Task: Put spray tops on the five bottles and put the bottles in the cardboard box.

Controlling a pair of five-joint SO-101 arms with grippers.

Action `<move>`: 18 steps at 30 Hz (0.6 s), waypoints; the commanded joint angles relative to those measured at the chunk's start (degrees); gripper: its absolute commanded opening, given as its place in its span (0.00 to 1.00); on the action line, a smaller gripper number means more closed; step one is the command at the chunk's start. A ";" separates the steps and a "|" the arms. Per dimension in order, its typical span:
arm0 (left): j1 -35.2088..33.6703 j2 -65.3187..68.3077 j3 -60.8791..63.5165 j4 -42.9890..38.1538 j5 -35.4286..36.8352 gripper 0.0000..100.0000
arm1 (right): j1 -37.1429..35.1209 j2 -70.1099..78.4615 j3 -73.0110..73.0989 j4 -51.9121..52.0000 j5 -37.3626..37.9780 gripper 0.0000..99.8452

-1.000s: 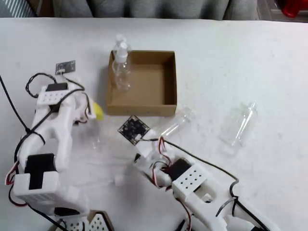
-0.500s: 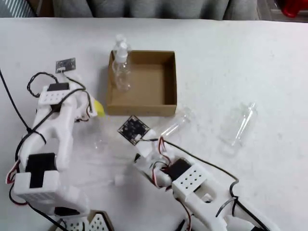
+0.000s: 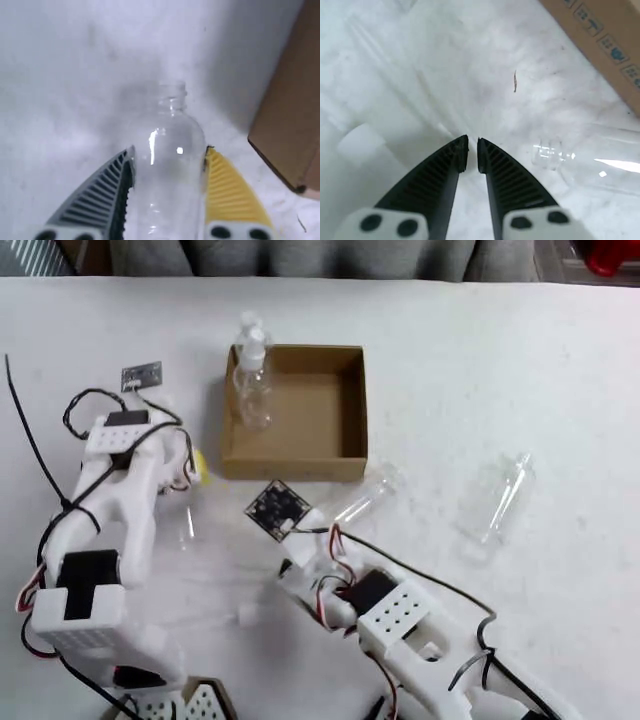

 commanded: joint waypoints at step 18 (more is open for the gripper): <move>-9.27 -1.10 -4.57 0.79 0.18 0.02 | -0.31 -26.59 -0.53 23.43 10.55 0.02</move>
